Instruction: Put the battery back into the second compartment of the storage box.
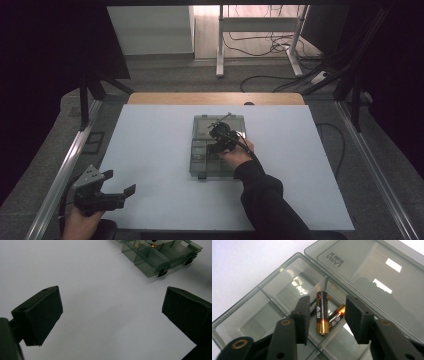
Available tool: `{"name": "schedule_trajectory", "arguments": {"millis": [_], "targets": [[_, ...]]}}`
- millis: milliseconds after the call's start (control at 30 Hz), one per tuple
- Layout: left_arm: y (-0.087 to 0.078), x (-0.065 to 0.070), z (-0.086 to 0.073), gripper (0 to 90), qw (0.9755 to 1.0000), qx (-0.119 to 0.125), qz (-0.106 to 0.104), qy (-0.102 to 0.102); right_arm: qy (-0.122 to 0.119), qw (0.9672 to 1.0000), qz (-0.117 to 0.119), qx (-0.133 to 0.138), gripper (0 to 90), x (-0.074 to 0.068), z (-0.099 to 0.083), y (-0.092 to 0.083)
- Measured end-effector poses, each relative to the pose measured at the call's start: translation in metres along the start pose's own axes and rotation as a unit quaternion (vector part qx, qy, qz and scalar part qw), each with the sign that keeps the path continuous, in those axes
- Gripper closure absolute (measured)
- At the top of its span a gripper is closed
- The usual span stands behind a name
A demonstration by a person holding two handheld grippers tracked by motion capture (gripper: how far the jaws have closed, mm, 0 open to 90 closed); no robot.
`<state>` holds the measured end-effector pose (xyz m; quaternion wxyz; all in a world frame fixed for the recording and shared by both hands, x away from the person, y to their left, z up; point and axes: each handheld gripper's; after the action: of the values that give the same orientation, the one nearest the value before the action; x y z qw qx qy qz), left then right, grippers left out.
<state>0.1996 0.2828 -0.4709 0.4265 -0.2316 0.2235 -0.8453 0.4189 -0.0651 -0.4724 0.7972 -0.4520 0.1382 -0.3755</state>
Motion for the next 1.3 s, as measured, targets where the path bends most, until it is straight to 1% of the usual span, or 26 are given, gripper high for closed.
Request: {"name": "schedule_trajectory", "arguments": {"millis": [67,100,133,200,233,300,333,367,433,467,567,633,700,767,867,967,1200,1300], "targets": [[0.000,0.000,0.000,3.7,1.0000,0.000,0.000,0.000,0.002,1.0000,0.002,0.003,49.6,0.001,0.000,-0.001],[0.000,0.000,0.000,3.7,1.0000,0.000,0.000,0.000,0.004,1.0000,0.003,0.004,47.5,0.001,0.000,-0.002],[0.000,0.000,0.000,3.6,1.0000,0.000,0.000,0.000,0.005,0.9999,0.011,0.008,44.0,0.002,0.000,-0.004],[0.000,0.000,0.000,3.7,1.0000,0.000,0.000,0.000,0.004,0.9999,0.013,0.010,42.6,0.002,0.000,-0.006],[0.000,0.000,0.000,3.6,1.0000,0.000,0.000,0.000,-0.002,0.9998,0.012,0.014,39.2,0.002,0.000,-0.008],[0.000,0.000,0.000,3.6,1.0000,0.000,0.000,0.000,-0.004,0.9998,0.014,0.016,37.6,0.001,0.000,-0.010],[0.000,0.000,0.000,3.6,1.0000,0.000,0.000,0.000,-0.010,0.9996,0.017,0.019,34.1,0.001,0.000,-0.012],[0.000,0.000,0.000,3.6,1.0000,0.000,0.000,0.000,-0.010,0.9996,0.017,0.019,34.1,0.001,0.000,-0.012],[0.000,0.000,0.000,3.6,1.0000,0.000,0.001,0.000,-0.018,0.9994,0.023,0.021,28.9,0.000,-0.001,-0.016],[0.000,0.000,0.000,3.6,1.0000,0.000,0.001,0.000,-0.018,0.9994,0.023,0.021,28.9,0.000,-0.001,-0.016],[0.000,0.000,0.000,3.7,1.0000,-0.001,0.001,0.000,-0.026,0.9990,0.026,0.023,21.2,-0.003,-0.003,-0.018],[0.000,0.000,0.000,3.6,1.0000,-0.001,0.001,0.000,-0.029,0.9989,0.029,0.024,19.8,-0.003,-0.004,-0.019],[0.000,0.000,0.000,3.6,1.0000,-0.001,0.001,0.000,-0.033,0.9987,0.030,0.024,15.9,-0.004,-0.005,-0.020],[0.000,0.000,0.000,3.6,1.0000,0.000,0.001,0.000,-0.036,0.9986,0.030,0.022,14.7,-0.005,-0.006,-0.021],[0.000,0.000,0.000,3.6,1.0000,0.000,0.001,0.000,-0.043,0.9982,0.033,0.028,12.5,-0.005,-0.008,-0.025],[0.000,0.000,0.000,3.6,1.0000,-0.001,0.001,0.000,-0.043,0.9981,0.032,0.031,12.0,-0.005,-0.010,-0.027],[0.000,0.000,0.000,3.6,1.0000,0.000,0.001,0.000,-0.042,0.9975,0.042,0.037,9.5,-0.004,-0.014,-0.034],[0.000,0.000,0.000,3.6,1.0000,0.000,0.001,-0.001,-0.040,0.9976,0.046,0.033,7.7,-0.004,-0.015,-0.035]]}}
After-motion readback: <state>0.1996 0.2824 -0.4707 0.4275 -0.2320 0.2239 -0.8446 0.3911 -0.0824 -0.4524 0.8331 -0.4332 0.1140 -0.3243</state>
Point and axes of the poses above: each handheld gripper's, and its own axes: y roughly forward along the jaws, z roughly out of its top, x roughly to its right, and after that the axes turned 6 degrees about -z, right-handed
